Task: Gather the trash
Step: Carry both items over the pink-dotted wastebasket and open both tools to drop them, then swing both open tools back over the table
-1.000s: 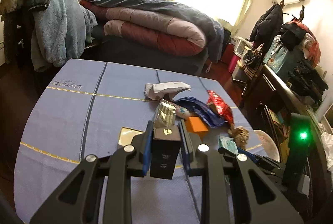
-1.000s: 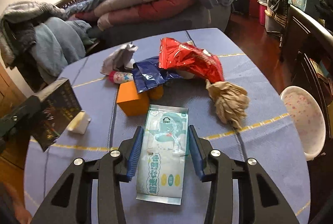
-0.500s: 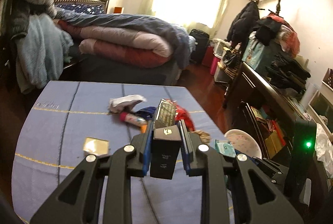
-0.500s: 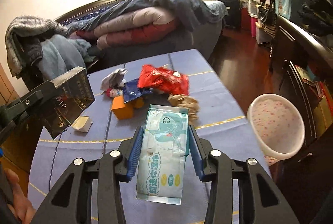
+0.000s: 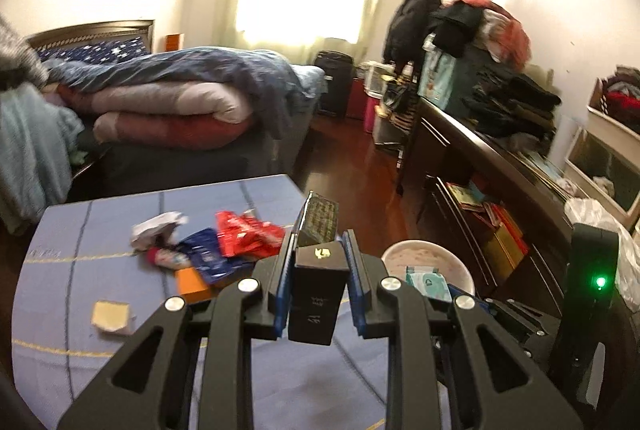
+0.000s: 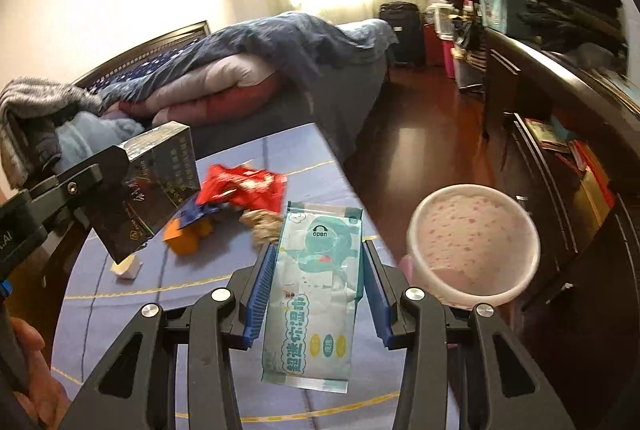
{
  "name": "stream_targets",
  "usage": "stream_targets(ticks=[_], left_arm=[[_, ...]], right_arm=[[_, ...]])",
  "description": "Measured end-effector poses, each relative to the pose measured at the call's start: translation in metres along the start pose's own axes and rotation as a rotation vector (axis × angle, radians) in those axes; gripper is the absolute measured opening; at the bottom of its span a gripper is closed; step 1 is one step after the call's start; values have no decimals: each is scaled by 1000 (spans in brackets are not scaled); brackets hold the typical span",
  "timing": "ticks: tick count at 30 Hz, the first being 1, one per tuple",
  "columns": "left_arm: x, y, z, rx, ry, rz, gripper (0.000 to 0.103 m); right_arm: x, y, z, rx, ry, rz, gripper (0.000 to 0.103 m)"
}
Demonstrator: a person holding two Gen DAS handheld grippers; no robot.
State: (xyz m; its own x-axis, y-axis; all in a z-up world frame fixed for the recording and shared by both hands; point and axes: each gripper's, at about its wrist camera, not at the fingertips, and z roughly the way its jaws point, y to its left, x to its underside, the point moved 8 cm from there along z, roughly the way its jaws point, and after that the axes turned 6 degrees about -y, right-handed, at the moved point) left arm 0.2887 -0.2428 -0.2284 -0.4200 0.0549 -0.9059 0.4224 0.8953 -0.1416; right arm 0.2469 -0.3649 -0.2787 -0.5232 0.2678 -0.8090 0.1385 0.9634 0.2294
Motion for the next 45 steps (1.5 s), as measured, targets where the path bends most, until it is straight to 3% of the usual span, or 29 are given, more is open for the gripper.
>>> stream_targets(ticks=[17, 32, 33, 36, 40, 45], left_arm=[[19, -119, 111, 213, 101, 91, 25], [54, -182, 233, 287, 250, 94, 26], [59, -184, 240, 289, 266, 93, 30], [72, -187, 259, 288, 295, 68, 60], [74, -177, 262, 269, 279, 41, 77], [67, -163, 259, 242, 264, 2, 80]], right_arm=[[-6, -130, 17, 174, -10, 130, 44], [-4, -213, 84, 244, 44, 170, 44], [-2, -218, 90, 247, 51, 173, 46], [8, -235, 109, 262, 85, 187, 49], [16, -243, 116, 278, 105, 185, 55], [19, -241, 117, 281, 113, 175, 59]])
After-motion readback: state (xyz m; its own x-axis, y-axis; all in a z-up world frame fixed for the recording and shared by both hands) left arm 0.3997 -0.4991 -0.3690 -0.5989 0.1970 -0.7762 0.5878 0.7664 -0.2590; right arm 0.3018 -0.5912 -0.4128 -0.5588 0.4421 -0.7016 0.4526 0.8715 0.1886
